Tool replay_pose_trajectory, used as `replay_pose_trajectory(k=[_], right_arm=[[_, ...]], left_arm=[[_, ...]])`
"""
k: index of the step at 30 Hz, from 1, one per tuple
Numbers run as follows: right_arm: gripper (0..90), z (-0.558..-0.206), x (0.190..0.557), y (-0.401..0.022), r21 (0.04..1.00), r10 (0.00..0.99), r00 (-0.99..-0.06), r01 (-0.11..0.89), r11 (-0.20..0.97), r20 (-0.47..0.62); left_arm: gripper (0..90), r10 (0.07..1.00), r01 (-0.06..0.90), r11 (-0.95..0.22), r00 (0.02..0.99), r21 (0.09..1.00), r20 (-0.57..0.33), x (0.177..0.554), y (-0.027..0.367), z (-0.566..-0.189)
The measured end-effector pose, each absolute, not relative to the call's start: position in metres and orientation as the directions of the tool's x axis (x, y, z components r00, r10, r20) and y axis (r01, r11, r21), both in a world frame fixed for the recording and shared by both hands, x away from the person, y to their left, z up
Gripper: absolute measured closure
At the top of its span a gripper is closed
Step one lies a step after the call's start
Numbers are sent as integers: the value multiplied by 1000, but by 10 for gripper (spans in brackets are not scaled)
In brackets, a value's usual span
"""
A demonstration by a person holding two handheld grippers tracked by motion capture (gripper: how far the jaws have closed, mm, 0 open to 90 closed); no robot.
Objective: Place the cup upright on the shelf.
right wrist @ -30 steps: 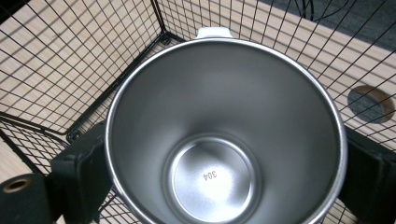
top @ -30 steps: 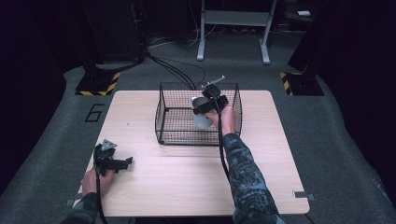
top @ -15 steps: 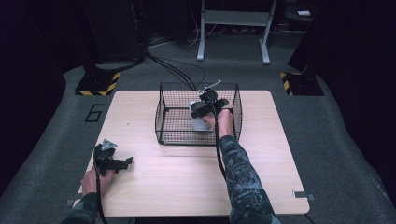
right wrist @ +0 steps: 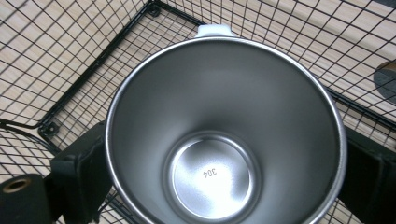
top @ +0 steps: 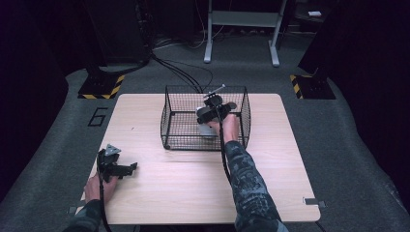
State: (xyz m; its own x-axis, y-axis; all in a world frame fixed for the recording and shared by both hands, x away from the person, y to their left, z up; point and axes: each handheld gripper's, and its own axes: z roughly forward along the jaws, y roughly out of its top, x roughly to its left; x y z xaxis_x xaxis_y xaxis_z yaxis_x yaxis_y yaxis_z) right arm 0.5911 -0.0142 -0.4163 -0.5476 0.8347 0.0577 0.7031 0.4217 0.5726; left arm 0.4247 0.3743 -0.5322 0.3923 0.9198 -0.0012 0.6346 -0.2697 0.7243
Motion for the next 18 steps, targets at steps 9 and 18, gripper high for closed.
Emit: replay_pose_trajectory(k=[9,18], right_arm=[[64,-423,594,-18,566,835,-547,705,427,52],[58,-424,587,-20,541,831,-552,719,435,66]], left_arm=[[2,920,634,-269,392,725,-1,425,374,-532],[2,919,635,-272,394,723,0,425,374,-532]])
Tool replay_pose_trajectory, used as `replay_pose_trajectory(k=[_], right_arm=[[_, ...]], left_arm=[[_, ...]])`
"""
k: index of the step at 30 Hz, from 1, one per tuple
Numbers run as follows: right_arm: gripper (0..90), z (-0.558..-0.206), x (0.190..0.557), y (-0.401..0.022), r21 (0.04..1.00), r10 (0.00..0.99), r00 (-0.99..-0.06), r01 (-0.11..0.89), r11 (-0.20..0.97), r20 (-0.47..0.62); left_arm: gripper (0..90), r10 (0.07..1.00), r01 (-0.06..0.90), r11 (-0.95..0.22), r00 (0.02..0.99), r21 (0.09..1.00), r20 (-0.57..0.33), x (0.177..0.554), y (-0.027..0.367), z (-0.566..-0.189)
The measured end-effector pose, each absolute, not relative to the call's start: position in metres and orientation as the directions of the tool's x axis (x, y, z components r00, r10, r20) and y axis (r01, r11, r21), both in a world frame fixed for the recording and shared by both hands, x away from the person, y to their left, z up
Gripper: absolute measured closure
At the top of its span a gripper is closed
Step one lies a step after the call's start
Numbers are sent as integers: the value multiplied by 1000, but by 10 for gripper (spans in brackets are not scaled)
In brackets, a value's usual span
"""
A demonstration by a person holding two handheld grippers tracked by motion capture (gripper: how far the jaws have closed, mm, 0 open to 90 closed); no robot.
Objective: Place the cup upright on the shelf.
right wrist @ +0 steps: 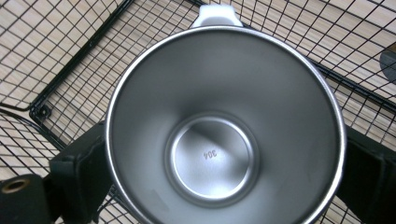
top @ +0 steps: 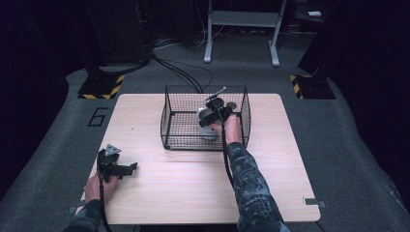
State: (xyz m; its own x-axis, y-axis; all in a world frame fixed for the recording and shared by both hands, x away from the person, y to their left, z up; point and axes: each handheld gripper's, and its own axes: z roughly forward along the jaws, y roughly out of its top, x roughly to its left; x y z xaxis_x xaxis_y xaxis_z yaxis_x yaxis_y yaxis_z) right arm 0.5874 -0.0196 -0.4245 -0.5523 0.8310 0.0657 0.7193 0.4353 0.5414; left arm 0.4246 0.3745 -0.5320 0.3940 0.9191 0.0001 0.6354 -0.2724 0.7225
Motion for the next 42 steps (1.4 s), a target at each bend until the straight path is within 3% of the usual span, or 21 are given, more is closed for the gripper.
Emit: replay_pose_trajectory(k=[6,12,20,27,42], right_arm=[[0,-428,584,-23,513,812,-570,738,438,128],[0,-417,580,-29,561,816,-559,727,397,146],[0,-390,564,-39,612,805,-587,668,423,83],[0,-366,541,-52,664,771,-625,630,403,125],[0,-344,471,-87,710,753,-656,554,434,52]], left_arm=[[2,914,643,-286,405,711,3,424,376,-531],[2,916,639,-283,401,715,5,425,375,-531],[2,919,636,-271,394,723,-2,425,374,-532],[2,920,636,-269,392,724,-2,425,374,-532],[2,920,636,-269,392,724,-2,425,374,-532]])
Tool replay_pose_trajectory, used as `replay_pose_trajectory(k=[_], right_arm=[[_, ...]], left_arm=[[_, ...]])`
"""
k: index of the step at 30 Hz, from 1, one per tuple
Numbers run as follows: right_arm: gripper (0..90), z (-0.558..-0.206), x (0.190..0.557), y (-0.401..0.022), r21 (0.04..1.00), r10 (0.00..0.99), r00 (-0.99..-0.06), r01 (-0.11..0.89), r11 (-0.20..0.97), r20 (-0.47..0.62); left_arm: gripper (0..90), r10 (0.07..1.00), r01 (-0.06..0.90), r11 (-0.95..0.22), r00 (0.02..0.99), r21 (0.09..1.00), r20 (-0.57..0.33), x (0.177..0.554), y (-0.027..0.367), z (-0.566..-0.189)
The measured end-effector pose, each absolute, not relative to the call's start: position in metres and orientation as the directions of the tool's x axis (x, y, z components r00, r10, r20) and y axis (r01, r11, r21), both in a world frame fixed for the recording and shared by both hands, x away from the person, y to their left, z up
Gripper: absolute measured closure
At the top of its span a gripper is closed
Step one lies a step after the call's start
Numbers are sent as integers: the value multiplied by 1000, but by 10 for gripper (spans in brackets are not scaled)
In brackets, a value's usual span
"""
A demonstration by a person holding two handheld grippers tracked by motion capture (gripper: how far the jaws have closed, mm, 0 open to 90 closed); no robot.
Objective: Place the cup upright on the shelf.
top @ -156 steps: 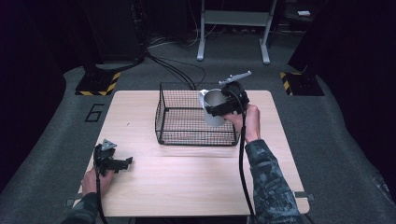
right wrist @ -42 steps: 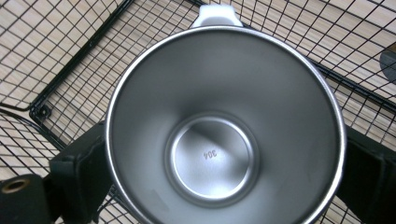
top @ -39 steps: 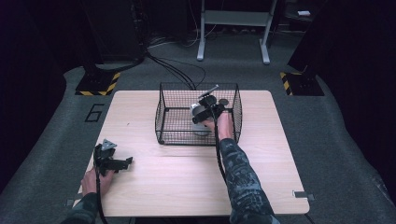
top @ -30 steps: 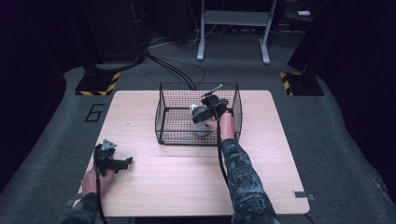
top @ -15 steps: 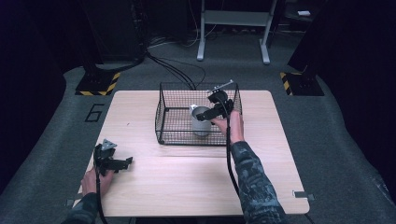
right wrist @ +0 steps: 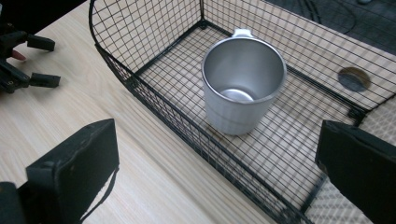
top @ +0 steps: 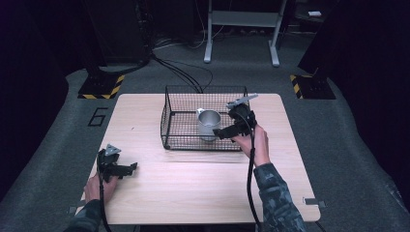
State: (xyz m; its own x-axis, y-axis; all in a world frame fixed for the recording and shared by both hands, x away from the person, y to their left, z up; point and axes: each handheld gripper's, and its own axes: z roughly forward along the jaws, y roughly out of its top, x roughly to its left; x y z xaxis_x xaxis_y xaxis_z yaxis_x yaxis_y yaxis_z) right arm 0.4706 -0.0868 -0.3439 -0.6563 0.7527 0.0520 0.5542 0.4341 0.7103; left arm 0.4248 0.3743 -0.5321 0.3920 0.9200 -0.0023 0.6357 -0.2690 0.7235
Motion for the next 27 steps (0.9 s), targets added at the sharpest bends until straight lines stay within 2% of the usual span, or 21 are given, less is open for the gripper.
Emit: replay_pose_trajectory(k=[7,13,27], right_arm=[[0,-345,439,-123,723,779,-626,553,414,33],[0,-358,413,-162,726,826,-564,575,376,19],[0,-446,374,-242,692,921,-378,689,215,91]], left_arm=[[2,920,634,-268,393,726,-3,425,374,-532],[2,916,636,-280,400,719,4,425,375,-532],[3,914,636,-290,405,716,11,425,376,-531]])
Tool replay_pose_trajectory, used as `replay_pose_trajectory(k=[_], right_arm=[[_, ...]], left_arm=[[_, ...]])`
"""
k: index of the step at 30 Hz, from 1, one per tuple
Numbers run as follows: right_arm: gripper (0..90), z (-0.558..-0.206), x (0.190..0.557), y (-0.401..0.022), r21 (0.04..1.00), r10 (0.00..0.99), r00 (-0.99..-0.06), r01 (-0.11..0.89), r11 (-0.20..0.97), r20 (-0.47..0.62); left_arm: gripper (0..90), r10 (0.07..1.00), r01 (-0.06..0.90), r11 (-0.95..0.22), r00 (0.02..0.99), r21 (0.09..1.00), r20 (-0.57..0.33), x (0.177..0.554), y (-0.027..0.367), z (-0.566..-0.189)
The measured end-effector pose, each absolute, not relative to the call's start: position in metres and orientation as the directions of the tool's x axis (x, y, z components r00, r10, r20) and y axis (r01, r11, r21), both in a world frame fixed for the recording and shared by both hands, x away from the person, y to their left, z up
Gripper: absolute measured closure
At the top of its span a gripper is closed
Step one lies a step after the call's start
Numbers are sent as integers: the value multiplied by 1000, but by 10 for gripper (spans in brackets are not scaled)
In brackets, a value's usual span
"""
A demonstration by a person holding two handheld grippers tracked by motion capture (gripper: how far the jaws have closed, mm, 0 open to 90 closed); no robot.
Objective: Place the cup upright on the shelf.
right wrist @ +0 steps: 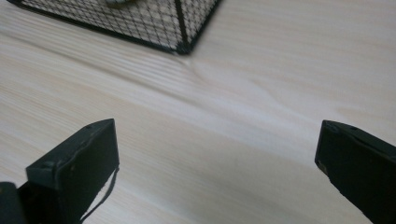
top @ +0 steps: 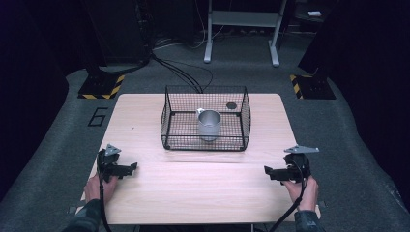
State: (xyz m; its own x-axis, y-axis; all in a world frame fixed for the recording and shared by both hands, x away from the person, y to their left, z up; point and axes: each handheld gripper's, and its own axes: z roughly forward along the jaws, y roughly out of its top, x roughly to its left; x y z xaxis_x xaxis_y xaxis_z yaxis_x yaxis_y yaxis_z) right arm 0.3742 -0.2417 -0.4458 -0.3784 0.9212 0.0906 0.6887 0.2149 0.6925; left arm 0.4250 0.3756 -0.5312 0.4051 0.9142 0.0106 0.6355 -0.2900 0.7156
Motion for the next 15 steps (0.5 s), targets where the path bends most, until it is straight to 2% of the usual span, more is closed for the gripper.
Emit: replay_pose_trajectory(k=[11,15], right_arm=[[0,-508,369,-268,670,943,-313,725,161,112],[0,-524,373,-268,685,946,-315,705,184,71]], left_arm=[[3,915,639,-282,402,716,1,425,375,-531],[3,912,640,-295,410,710,10,425,376,-530]])
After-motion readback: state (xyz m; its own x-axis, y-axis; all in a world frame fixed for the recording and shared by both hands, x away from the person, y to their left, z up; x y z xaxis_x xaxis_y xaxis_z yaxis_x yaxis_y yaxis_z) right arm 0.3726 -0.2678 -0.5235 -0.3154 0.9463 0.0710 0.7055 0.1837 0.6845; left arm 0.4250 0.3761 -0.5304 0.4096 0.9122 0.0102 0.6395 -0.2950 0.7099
